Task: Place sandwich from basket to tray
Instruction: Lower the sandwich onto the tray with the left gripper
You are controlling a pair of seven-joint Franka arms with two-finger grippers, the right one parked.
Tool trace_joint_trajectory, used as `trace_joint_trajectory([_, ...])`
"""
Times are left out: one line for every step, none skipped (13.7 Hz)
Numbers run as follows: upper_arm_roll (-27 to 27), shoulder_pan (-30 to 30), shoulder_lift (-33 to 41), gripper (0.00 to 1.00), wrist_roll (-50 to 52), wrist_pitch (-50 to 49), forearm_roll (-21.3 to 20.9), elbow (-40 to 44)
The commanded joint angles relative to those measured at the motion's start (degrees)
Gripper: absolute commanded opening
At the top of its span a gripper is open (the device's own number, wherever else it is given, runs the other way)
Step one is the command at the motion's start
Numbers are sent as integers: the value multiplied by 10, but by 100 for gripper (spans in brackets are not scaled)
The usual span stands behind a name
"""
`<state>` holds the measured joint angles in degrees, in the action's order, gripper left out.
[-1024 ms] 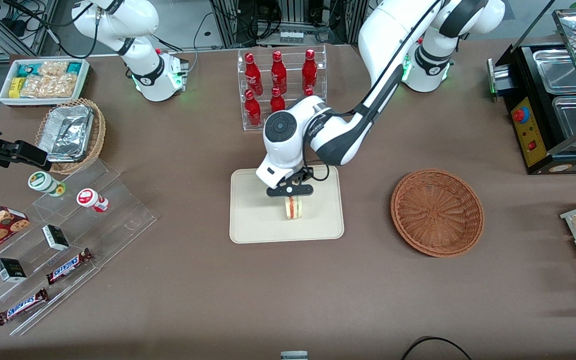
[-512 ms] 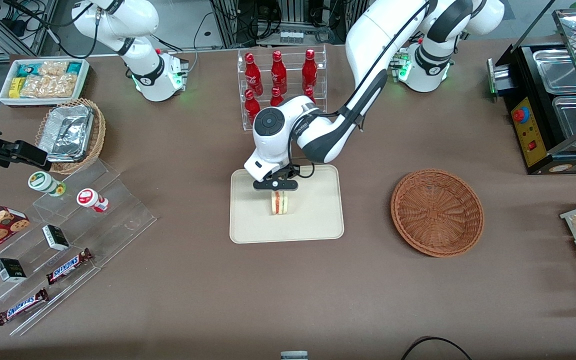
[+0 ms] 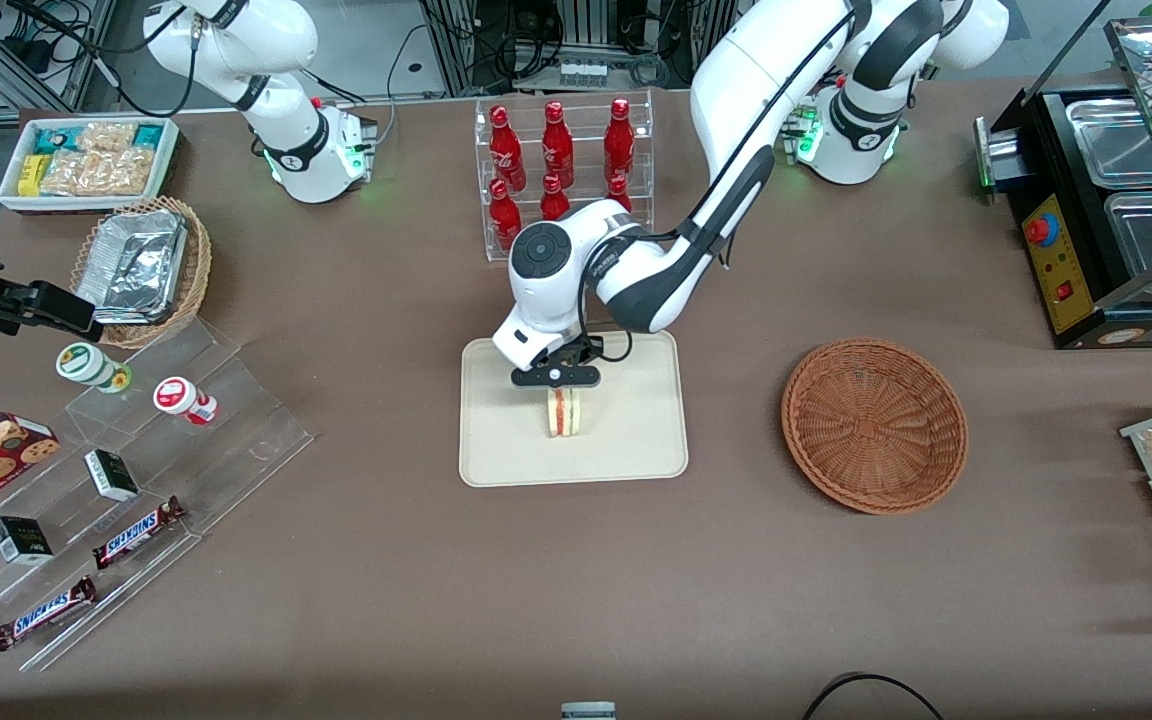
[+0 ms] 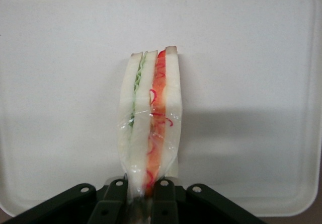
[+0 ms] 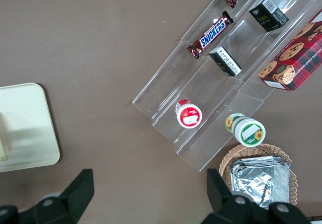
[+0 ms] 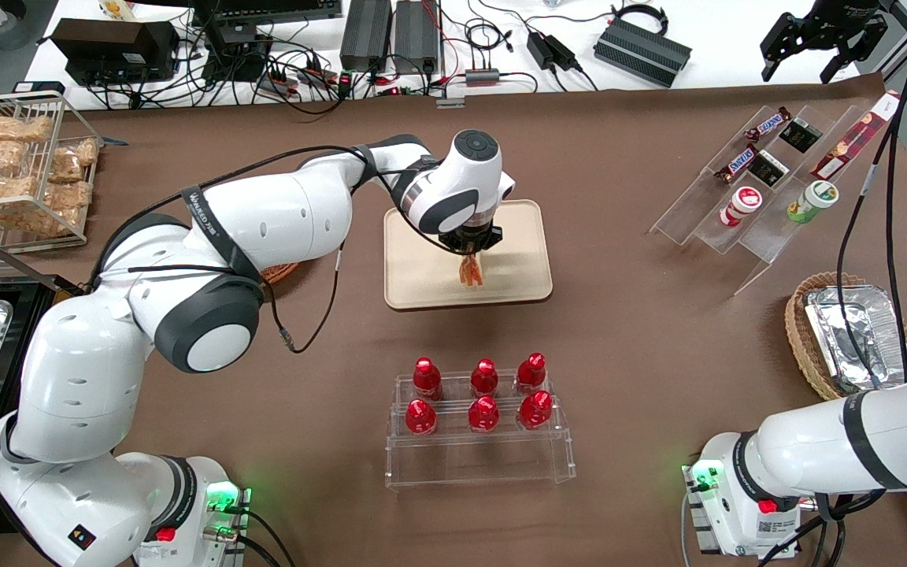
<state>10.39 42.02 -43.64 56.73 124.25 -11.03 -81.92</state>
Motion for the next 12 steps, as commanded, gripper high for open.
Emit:
trace_joint_trajectory([0,-1,-21,0,21,0,-22,18])
trace_joint_trajectory([0,-1,-22,0,22,2,-22,18])
trace_joint_trajectory([0,-1,-22,0,23,3,-22,18])
trace_joint_trajectory([0,-1,-22,24,23,4,-22,18])
trace_joint_trajectory([0,-1,-22,58,22,3,-22,18])
trace_joint_trajectory([0,-1,-19,92,19,3,-22,19])
trace_joint_trajectory([0,-2,-15,99,22,2,-22,20])
trace_joint_trajectory([0,-2,-9,99,22,-2,-22,19])
trace_joint_trajectory([0,-6,4,99,23,-8,-20,18])
trace_joint_trajectory([0,-10,13,99,23,-23,-17,21])
trace_joint_trajectory([0,-19,25,99,24,-38,-15,22])
trace_joint_trajectory([1,-33,45,99,24,-54,-14,21])
